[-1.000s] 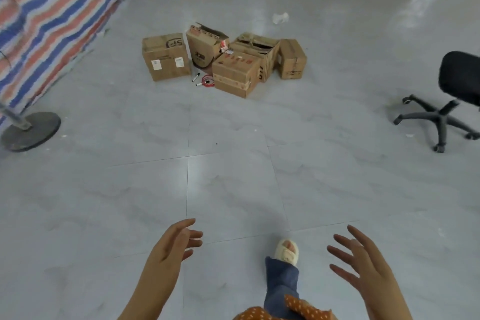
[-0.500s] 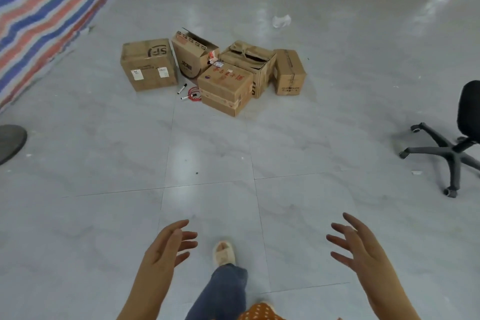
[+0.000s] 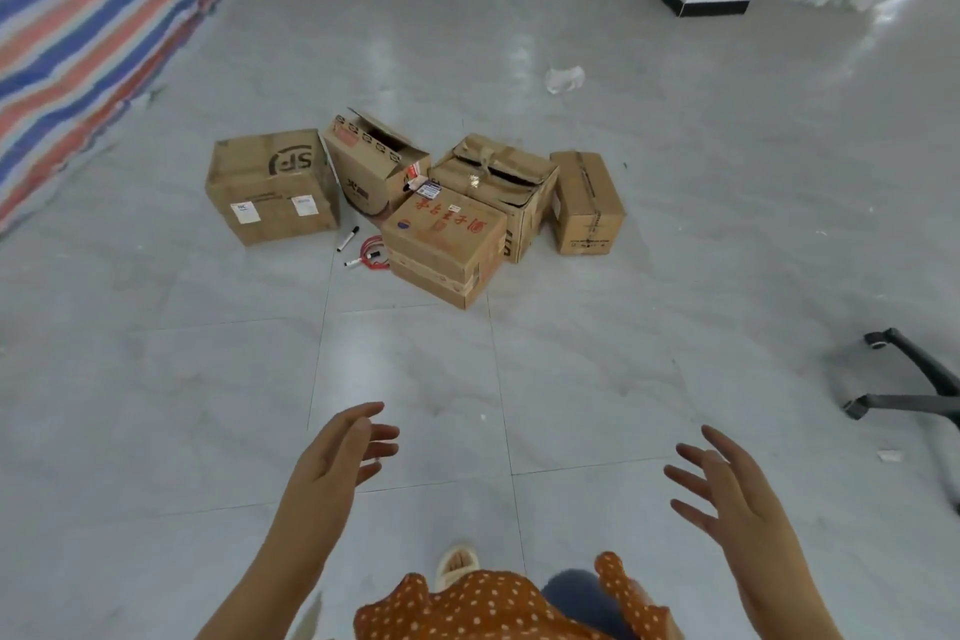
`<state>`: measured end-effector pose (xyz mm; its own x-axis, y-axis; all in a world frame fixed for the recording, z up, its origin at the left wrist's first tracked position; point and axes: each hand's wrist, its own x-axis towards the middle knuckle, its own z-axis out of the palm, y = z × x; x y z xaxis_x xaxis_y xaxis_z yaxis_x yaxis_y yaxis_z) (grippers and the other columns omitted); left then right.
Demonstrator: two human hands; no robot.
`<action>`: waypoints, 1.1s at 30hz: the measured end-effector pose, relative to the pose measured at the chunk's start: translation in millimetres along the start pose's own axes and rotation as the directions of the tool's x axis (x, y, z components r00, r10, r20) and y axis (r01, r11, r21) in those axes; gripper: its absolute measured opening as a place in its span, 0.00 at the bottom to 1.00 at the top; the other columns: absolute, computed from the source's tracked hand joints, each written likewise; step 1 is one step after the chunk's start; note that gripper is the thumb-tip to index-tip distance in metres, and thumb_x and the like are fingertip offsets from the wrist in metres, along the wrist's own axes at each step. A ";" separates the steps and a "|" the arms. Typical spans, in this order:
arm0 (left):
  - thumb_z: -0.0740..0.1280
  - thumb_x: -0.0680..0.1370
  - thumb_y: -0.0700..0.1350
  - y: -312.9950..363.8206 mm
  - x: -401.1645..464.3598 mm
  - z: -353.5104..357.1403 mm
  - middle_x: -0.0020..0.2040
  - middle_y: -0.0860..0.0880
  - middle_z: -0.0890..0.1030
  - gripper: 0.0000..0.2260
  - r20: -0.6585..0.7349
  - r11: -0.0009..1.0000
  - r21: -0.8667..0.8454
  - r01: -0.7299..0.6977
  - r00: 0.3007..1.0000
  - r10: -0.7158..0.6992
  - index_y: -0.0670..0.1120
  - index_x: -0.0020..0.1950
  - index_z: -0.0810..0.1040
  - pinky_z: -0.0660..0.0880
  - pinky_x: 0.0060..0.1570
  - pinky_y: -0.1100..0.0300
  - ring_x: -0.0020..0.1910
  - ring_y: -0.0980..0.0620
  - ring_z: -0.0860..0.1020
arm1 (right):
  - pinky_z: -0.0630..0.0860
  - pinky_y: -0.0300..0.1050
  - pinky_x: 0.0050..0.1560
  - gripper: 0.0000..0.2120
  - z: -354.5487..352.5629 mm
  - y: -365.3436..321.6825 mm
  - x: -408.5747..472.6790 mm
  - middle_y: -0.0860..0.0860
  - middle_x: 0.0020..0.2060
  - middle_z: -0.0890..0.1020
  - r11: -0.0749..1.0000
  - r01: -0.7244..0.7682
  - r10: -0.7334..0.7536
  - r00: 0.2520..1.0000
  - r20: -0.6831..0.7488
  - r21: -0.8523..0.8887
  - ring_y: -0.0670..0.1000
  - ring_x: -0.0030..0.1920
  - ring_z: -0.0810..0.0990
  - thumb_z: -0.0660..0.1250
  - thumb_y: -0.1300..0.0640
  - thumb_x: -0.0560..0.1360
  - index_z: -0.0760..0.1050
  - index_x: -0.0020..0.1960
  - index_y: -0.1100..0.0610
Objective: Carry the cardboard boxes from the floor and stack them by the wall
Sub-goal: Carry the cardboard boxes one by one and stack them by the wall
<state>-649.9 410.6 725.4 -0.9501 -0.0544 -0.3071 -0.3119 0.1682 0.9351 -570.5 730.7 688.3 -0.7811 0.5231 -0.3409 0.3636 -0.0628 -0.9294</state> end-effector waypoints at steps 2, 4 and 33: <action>0.55 0.82 0.46 8.6 31.1 8.9 0.47 0.49 0.84 0.12 0.010 1.000 0.004 0.023 1.000 -0.023 0.51 0.55 0.78 0.76 0.50 0.57 0.48 0.52 0.82 | 0.77 0.51 0.53 0.12 11.2 -12.9 31.0 0.50 0.56 0.79 1.000 -0.019 0.019 1.000 0.015 -0.014 0.52 0.54 0.80 0.56 0.52 0.81 0.69 0.63 0.47; 0.56 0.82 0.46 15.1 60.3 22.8 0.47 0.51 0.84 0.12 0.017 0.999 0.008 0.044 0.999 -0.044 0.51 0.56 0.79 0.76 0.50 0.57 0.48 0.53 0.83 | 0.77 0.48 0.50 0.11 17.1 -23.7 65.2 0.52 0.57 0.78 0.998 -0.051 0.051 0.999 0.005 -0.021 0.52 0.53 0.80 0.56 0.52 0.80 0.69 0.62 0.47; 0.53 0.83 0.48 120.6 475.4 223.7 0.56 0.46 0.79 0.13 -0.374 0.944 -0.130 0.305 0.866 -0.331 0.49 0.63 0.72 0.74 0.53 0.58 0.52 0.51 0.79 | 0.75 0.50 0.58 0.17 183.6 -225.3 625.8 0.50 0.59 0.75 0.908 0.094 0.132 0.861 0.491 -0.409 0.49 0.55 0.78 0.51 0.47 0.81 0.65 0.68 0.49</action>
<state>-1139.0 625.1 652.6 -0.7200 -0.4708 -0.5099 -0.5841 0.0144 0.8116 -1234.4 916.2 658.4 -0.8739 0.0248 -0.4854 0.4641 0.3394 -0.8182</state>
